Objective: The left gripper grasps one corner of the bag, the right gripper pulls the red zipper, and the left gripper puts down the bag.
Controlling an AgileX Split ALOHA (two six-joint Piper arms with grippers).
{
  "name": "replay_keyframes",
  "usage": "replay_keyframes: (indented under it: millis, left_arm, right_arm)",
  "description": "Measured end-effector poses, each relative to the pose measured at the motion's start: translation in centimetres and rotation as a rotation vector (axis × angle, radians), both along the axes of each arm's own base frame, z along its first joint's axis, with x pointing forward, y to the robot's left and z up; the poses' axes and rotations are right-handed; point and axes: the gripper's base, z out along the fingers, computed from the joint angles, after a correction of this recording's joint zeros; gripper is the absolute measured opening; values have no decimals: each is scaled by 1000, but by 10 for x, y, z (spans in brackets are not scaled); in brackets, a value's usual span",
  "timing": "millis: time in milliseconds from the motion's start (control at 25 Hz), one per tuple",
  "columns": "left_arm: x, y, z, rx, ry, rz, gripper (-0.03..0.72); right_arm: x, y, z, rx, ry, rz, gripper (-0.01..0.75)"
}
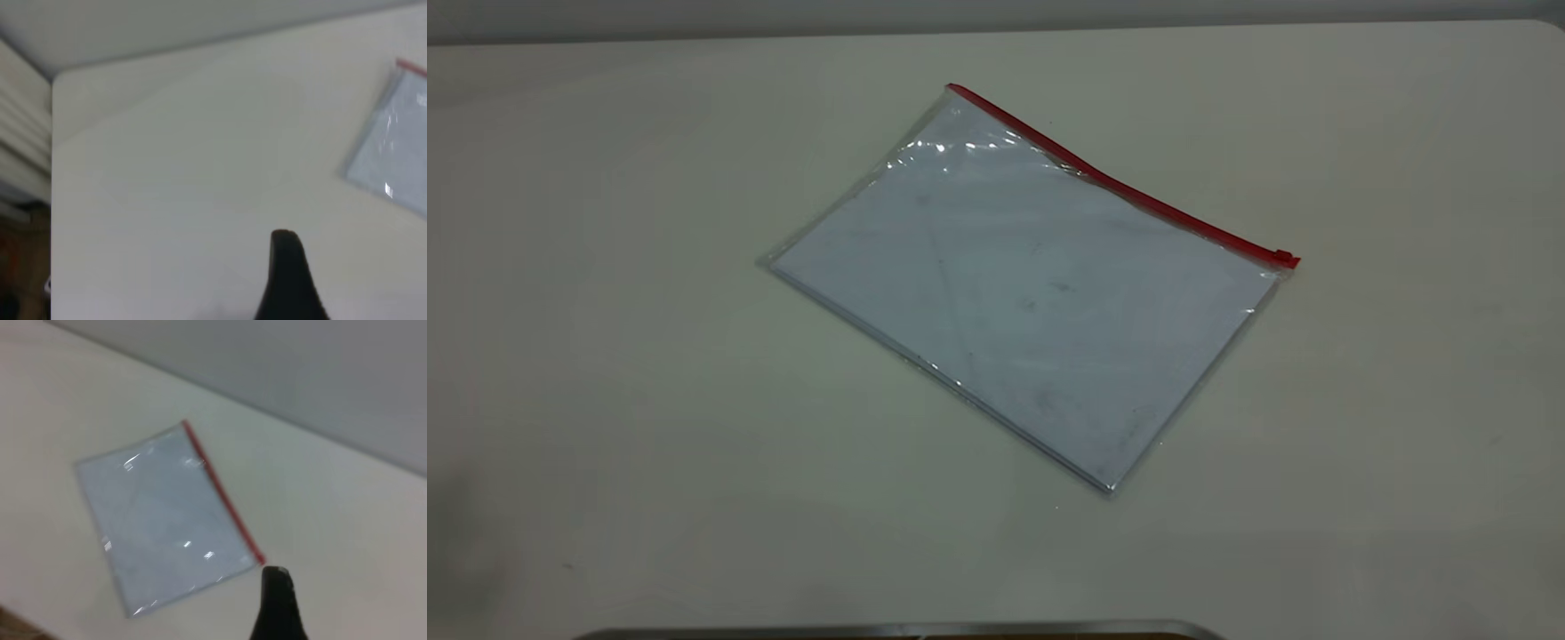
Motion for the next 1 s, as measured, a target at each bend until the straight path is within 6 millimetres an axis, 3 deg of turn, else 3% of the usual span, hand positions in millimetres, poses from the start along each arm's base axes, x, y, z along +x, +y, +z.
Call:
replay_keyframes:
  millis: [280,520,760,1000]
  left_arm:
    - [-75,10,-64,-17,12,-11,582]
    - [-117,13,-109,-56,-21,-33,582]
    - [-135,10,-148,-66,-21,-107,582]
    - [-136,6,-175,-78,32,-154,582]
  right_arm:
    - [-49,-1,-67,-8,73,28,591]
    - [-75,-3,-106,-15,26,20,591]
    - [-77,-7,-138,-51,44,-8,591]
    - [-74,-9,-157,-60,9,-37,591]
